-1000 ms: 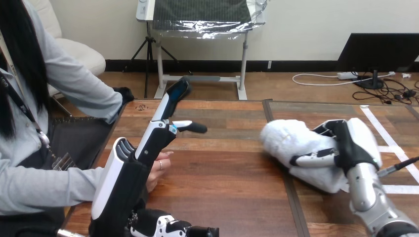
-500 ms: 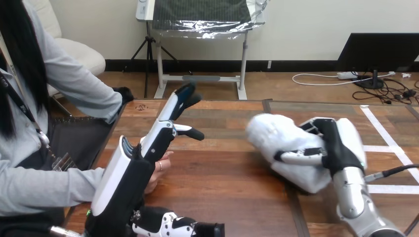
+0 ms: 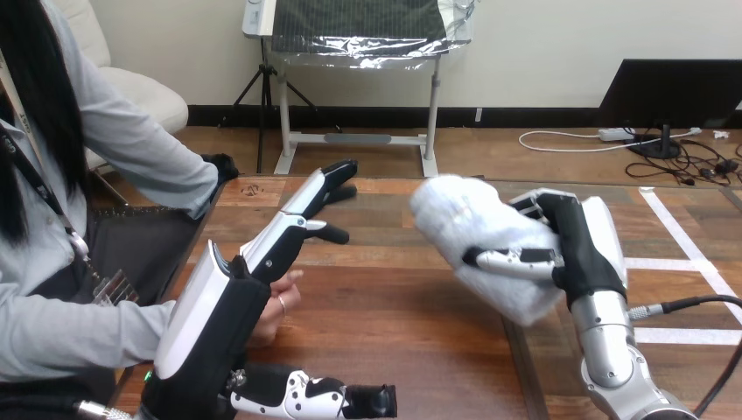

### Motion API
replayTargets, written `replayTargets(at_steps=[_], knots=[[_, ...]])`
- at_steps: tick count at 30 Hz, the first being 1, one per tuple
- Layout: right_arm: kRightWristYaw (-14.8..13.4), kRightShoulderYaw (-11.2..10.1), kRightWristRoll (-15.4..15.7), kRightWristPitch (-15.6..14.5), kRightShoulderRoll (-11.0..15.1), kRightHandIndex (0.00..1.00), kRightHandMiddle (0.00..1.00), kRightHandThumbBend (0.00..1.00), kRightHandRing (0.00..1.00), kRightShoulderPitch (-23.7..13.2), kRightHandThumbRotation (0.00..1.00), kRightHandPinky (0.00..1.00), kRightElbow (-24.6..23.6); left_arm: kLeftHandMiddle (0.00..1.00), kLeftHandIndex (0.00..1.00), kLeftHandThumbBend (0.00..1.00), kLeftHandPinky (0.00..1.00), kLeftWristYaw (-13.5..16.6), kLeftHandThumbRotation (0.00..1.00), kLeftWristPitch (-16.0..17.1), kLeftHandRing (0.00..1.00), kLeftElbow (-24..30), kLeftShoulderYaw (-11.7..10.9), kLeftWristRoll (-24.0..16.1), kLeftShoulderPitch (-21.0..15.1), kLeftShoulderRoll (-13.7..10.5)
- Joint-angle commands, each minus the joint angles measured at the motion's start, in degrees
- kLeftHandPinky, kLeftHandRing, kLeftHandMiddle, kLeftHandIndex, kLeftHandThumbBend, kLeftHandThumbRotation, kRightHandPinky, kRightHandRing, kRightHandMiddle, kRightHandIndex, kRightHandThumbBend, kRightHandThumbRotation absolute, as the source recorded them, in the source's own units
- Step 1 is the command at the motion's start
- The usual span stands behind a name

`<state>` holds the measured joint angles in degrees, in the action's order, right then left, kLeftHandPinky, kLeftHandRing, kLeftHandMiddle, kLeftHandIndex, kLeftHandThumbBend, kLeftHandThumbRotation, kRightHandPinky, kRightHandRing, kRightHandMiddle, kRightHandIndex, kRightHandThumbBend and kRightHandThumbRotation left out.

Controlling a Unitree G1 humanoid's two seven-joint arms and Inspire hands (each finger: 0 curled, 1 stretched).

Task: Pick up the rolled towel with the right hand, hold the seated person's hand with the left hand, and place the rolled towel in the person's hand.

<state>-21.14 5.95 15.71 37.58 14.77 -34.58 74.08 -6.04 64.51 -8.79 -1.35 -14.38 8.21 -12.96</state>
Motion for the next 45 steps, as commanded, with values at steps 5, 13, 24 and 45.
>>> replayTargets(at_steps=[5, 13, 24, 45], knots=[[0.80, -2.26, -2.16, 4.74, -0.63, 0.50, 0.50, 0.79, 0.42, -2.33, 0.00, 0.37, -3.78, 0.81, 0.86, 1.00, 0.67, 1.10, 0.44, -2.23, 0.75, 3.67, -1.60, -1.35, -0.57, -0.72], [2.12, -3.04, -3.34, 7.25, -1.61, 0.51, 0.51, 0.80, 0.44, -1.75, 0.00, 0.38, -4.34, 0.86, 0.84, 1.00, 0.70, 1.84, 0.41, -3.56, 0.81, 4.78, -2.59, -3.32, -0.16, -1.04], [2.22, -3.54, -3.51, 10.83, -2.71, 0.51, 0.51, 0.80, 0.43, -0.91, 0.00, 0.37, -4.41, 0.88, 0.85, 1.00, 0.71, 5.04, 0.39, -5.28, 0.82, 5.55, -4.94, -8.93, -0.02, -0.75], [2.18, -3.61, -3.07, 15.65, -4.86, 0.50, 0.50, 0.81, 0.43, 0.88, 0.00, 0.37, -5.11, 0.93, 0.89, 1.00, 0.75, 7.80, 0.37, -10.57, 0.87, 7.03, -7.35, -14.03, -0.57, -4.51]])
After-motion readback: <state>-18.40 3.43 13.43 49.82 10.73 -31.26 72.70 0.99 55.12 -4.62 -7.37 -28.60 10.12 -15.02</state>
